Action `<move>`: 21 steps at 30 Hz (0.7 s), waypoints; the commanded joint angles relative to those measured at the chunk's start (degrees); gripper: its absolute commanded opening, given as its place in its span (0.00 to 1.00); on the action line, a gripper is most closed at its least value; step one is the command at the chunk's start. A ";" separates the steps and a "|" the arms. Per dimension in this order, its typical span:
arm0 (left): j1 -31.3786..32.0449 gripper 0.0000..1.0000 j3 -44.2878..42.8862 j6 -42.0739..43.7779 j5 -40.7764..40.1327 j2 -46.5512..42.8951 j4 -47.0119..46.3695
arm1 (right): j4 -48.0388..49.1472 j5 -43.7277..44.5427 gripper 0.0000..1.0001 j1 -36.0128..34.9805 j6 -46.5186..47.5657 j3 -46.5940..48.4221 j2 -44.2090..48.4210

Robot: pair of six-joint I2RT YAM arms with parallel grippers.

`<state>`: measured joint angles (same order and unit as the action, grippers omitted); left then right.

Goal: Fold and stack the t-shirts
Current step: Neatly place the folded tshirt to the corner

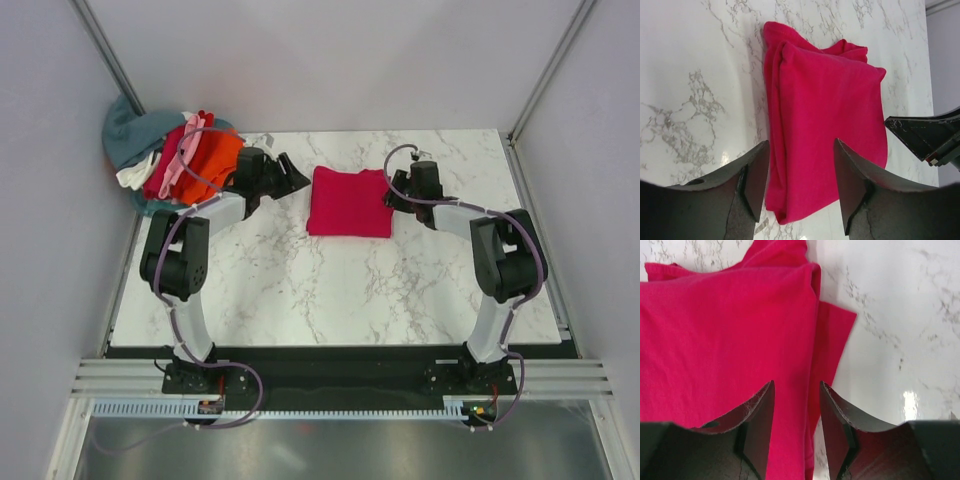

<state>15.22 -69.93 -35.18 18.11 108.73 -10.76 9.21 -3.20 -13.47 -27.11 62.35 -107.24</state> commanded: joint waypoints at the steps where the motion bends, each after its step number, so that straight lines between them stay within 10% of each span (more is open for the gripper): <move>1: 0.68 0.60 -6.78 -0.07 1.06 4.19 0.30 | 1.69 -0.49 0.48 0.12 0.66 5.93 -2.79; 9: 0.95 0.56 -11.19 -1.03 0.61 10.01 2.68 | -3.76 1.09 0.44 0.12 0.75 12.71 -10.00; 21: 1.13 0.54 -8.47 -0.07 -0.53 6.15 3.38 | -7.28 4.78 0.13 2.75 1.45 13.15 -10.01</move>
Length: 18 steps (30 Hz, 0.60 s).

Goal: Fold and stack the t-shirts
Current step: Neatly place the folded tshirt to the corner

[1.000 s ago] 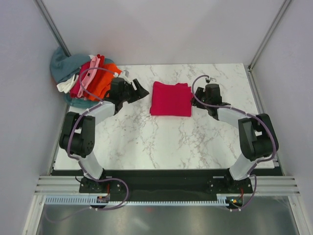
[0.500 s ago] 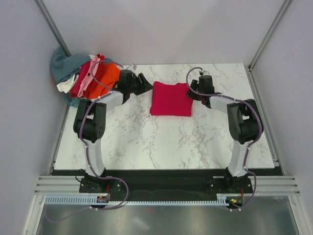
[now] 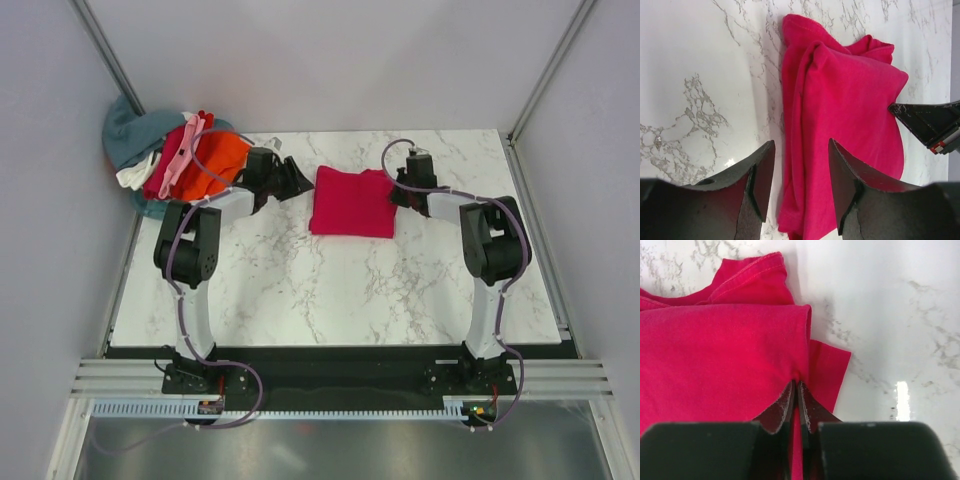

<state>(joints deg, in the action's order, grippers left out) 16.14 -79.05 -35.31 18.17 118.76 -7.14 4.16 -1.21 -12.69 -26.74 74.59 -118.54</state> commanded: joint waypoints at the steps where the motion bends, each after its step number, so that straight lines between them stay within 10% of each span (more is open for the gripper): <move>1: 0.29 0.54 1.26 0.07 -0.60 -4.76 -0.16 | -2.58 2.88 0.11 2.40 1.25 1.09 1.47; 18: 1.61 0.54 6.62 1.38 -1.12 -12.85 1.69 | -19.27 10.96 0.07 24.29 3.97 15.14 2.26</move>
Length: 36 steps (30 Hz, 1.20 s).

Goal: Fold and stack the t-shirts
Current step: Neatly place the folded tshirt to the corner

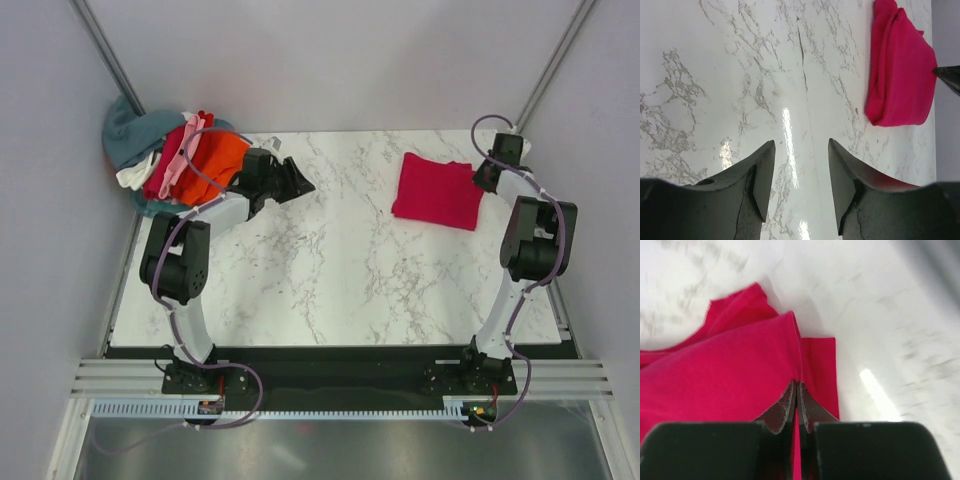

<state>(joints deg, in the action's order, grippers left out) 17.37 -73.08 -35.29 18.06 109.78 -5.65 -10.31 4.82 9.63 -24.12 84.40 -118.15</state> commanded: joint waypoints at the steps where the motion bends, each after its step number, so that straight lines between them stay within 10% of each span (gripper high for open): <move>1: 0.39 0.54 1.09 1.45 -1.01 -4.13 0.29 | -5.59 7.55 0.08 2.15 1.62 8.03 1.96; 6: 0.56 0.55 1.54 1.19 -1.19 -5.89 0.90 | -8.68 3.01 0.52 1.45 1.27 12.19 4.67; 19: 1.80 0.56 6.01 1.01 -2.59 -13.53 1.96 | -5.95 -4.64 0.51 -14.45 3.02 5.07 7.23; 36: 1.80 0.56 8.57 1.89 -3.83 -16.52 3.36 | -5.87 -5.18 0.41 -16.22 2.85 -0.10 -0.94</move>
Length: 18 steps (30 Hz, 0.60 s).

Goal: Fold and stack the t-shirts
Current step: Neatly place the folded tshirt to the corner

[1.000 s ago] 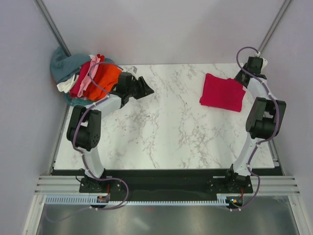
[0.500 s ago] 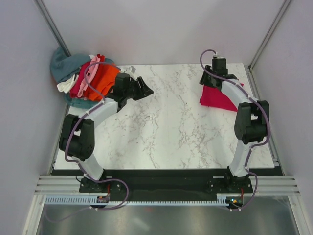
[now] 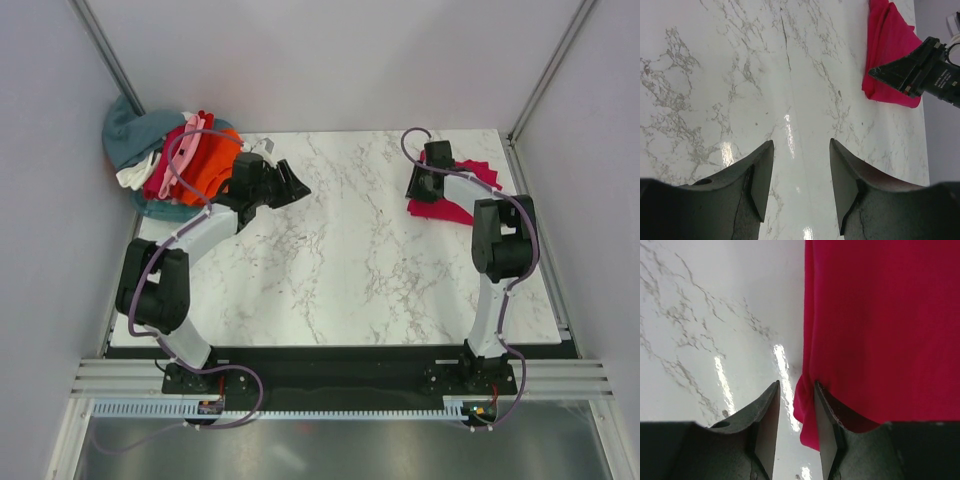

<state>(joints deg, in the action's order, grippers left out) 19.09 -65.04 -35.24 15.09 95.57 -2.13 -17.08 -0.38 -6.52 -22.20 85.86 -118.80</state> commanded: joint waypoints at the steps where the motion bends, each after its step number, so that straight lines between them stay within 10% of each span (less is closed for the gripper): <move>1: 0.07 0.56 0.61 1.76 -0.85 -2.23 -0.15 | 0.82 0.73 0.41 -0.07 1.19 -2.19 -0.11; 18: 0.07 0.56 2.54 1.76 -0.77 -4.60 -0.15 | 0.91 7.77 0.41 -0.07 2.16 -13.88 12.01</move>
<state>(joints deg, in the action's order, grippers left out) 19.09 -63.24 -35.24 15.09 94.50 -1.69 -15.57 6.42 -6.61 -20.95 72.62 -110.59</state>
